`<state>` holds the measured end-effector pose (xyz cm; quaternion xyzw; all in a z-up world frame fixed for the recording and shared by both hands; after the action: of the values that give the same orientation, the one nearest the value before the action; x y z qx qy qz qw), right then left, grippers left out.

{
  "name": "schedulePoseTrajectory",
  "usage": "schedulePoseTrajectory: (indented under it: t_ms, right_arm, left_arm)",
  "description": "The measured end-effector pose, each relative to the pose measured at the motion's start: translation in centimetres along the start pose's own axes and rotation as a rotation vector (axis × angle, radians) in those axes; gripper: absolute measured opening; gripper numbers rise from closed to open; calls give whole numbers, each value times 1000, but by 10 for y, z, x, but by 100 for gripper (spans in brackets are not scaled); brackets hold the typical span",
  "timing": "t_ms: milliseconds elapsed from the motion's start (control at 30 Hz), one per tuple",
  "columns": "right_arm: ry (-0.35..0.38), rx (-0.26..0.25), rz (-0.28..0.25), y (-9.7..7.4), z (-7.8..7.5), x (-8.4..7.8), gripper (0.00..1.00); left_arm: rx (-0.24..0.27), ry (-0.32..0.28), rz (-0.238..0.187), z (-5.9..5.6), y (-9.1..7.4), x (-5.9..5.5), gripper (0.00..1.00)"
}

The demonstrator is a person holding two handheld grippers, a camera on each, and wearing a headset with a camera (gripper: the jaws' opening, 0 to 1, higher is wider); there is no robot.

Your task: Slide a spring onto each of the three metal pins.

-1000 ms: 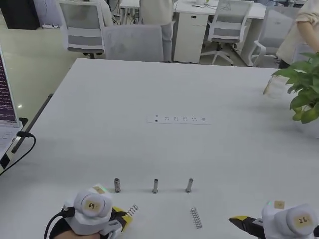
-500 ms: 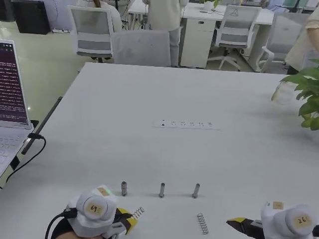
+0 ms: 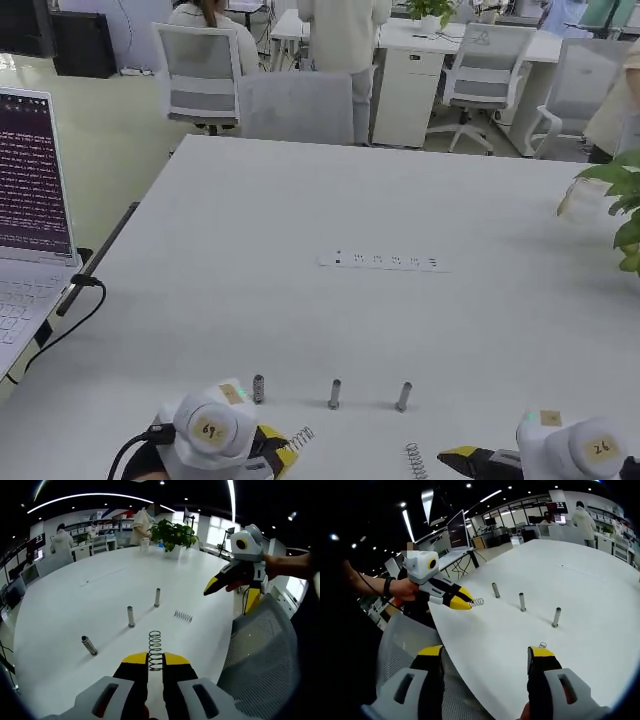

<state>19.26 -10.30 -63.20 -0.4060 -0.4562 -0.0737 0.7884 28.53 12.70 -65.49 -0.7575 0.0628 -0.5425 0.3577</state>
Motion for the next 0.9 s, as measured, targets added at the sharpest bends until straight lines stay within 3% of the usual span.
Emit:
schedulePoseTrajectory:
  t_ms: [167,667,900]
  right_arm:
    - [-14,26,-11,7,0,7,59]
    - [-34,109,-24,22,0,16,45]
    - [-28,146,-25,27,0,17,39]
  left_arm:
    - [-42,17,-12,-12,2,5,2]
    - [-127,101,6,-44,9,12,2]
    - [-167,131,-7,-60,13,22,2]
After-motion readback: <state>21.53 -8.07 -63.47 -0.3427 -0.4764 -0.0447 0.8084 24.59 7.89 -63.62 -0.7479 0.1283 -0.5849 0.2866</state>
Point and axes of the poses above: the centre of the closed fingertips' face, and the gripper's own axes: y roughly forward along the fingers, z roughly to its left, x roughly out of its top, the point moved 9 cm from there along -y, roughly backward along the fingers, and after that the axes turned 6 degrees about -y, right-handed, at the moved point
